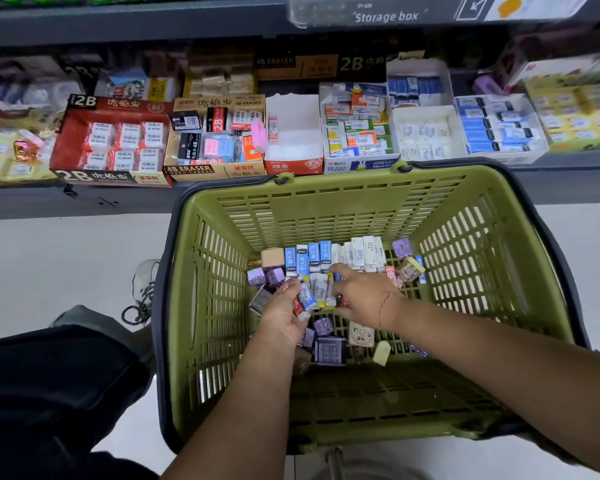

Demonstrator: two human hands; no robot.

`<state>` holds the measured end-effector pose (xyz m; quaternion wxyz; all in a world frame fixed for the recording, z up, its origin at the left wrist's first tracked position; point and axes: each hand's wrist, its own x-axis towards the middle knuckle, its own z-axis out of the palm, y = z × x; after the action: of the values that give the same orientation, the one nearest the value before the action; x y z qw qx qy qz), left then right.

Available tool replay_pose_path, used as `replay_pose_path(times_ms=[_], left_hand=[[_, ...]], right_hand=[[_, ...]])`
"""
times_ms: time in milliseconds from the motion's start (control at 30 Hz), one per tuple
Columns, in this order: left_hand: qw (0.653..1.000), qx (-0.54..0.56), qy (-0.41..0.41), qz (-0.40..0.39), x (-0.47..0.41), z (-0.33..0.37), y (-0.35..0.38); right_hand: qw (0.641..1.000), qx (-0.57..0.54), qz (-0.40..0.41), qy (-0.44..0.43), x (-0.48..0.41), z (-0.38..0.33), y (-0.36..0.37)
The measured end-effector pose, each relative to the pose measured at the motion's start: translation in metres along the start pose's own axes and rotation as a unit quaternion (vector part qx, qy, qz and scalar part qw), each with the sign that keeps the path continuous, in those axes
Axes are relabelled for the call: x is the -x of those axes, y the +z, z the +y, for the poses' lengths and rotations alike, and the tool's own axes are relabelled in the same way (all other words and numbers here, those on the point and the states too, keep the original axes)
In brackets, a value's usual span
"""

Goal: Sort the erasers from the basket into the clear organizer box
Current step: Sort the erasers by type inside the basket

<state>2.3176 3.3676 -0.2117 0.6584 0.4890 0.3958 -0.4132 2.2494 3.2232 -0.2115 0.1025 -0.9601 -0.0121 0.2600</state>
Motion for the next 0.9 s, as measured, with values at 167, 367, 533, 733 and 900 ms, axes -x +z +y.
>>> replay_pose_path(times_ms=[167,367,533,733,900], left_hand=[[1.000,-0.006,-0.006,0.015,0.000,0.000,0.000],[0.999,-0.026,-0.011,0.017,-0.001,-0.001,0.001],[0.999,-0.027,-0.013,0.021,-0.002,-0.001,0.001],[0.999,-0.026,-0.021,0.021,-0.001,0.001,-0.002],[0.999,-0.034,-0.019,0.022,-0.001,0.000,0.000]], right_hand=[[0.994,-0.005,0.100,0.044,0.000,0.008,-0.008],[0.987,-0.001,0.112,0.114,-0.029,0.021,-0.018],[0.988,0.021,0.092,0.121,-0.043,0.021,-0.018],[0.979,-0.112,0.129,0.112,-0.036,0.025,-0.024],[0.924,-0.308,0.176,0.143,-0.006,0.050,-0.038]])
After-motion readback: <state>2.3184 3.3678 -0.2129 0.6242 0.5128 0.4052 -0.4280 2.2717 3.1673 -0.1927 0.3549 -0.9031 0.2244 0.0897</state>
